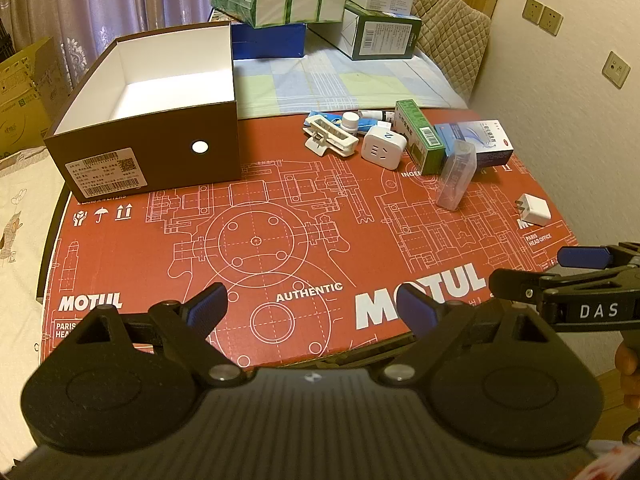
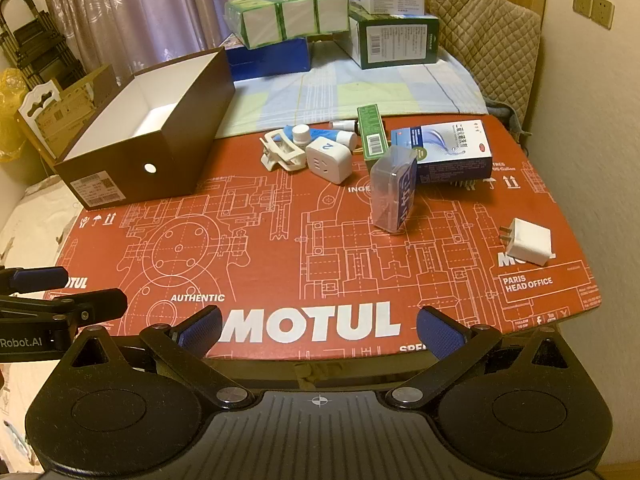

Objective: Organize rigid objects

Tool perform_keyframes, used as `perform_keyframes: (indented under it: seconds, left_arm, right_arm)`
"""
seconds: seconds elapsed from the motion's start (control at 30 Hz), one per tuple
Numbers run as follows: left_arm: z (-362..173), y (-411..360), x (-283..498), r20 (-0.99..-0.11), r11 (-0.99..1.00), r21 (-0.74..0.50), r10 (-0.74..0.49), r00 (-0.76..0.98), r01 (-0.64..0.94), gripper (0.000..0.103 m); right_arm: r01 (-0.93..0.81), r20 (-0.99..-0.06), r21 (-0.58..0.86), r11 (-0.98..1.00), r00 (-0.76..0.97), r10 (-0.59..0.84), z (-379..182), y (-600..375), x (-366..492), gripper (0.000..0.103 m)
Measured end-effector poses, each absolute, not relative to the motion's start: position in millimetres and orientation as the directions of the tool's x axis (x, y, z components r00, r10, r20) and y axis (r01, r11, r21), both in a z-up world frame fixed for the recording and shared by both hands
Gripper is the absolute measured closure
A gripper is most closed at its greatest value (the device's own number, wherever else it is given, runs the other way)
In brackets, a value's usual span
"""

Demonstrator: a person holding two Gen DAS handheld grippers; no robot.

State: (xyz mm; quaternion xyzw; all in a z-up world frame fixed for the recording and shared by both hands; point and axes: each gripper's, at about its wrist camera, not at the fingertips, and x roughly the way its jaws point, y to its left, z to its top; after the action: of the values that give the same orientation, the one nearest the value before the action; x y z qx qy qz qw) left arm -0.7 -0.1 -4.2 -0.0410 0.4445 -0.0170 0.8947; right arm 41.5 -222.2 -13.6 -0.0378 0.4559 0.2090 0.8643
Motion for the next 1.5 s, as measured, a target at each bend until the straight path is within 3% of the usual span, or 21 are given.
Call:
perform_keyframes:
  seconds: [1.5]
  left_arm:
    - [-6.0, -6.3, -2.8, -0.796, 0.996, -0.084, -0.064, 0.601, -0.005, 0.014]
  right_arm:
    - [-0.396, -0.807, 0.123, 0.91, 0.494, 0.324, -12.8, -225.3, 43.3, 0.002]
